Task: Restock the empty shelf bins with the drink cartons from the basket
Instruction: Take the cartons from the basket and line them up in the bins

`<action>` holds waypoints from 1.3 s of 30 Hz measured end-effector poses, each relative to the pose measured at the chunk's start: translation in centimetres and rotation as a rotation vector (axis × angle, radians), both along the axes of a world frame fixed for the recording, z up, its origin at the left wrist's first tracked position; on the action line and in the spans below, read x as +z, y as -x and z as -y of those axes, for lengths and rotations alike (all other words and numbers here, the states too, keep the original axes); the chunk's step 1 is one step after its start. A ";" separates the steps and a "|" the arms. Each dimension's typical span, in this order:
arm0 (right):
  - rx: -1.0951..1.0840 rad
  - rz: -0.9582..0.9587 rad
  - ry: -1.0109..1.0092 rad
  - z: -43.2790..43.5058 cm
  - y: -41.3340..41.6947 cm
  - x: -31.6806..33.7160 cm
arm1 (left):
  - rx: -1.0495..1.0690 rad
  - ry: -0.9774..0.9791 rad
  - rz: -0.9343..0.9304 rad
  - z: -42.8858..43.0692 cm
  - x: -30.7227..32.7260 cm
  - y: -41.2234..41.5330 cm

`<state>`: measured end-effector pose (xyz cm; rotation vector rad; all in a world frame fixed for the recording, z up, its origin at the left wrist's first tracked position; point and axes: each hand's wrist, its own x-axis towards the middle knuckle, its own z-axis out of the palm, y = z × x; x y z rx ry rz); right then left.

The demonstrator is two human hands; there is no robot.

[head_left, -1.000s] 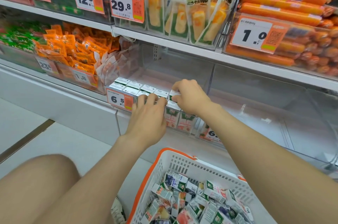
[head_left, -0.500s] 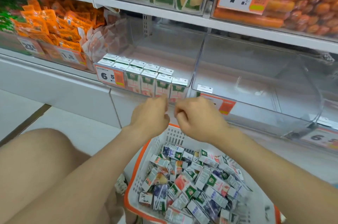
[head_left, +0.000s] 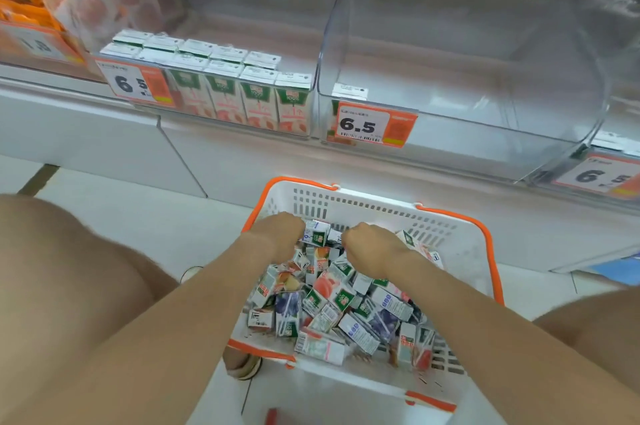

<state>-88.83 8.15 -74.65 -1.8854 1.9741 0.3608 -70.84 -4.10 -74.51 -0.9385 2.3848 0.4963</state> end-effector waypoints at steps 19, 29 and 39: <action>-0.097 0.123 0.182 5.6 -1.9 -10.2 | 0.190 0.057 -0.243 0.7 -4.8 -0.5; -0.244 0.401 0.274 3.2 0.1 -4.6 | 0.861 -0.253 -0.624 0.1 0.3 -0.8; -0.114 0.351 0.342 -1.4 3.6 8.6 | 0.843 -0.359 -0.758 -2.9 10.2 -0.2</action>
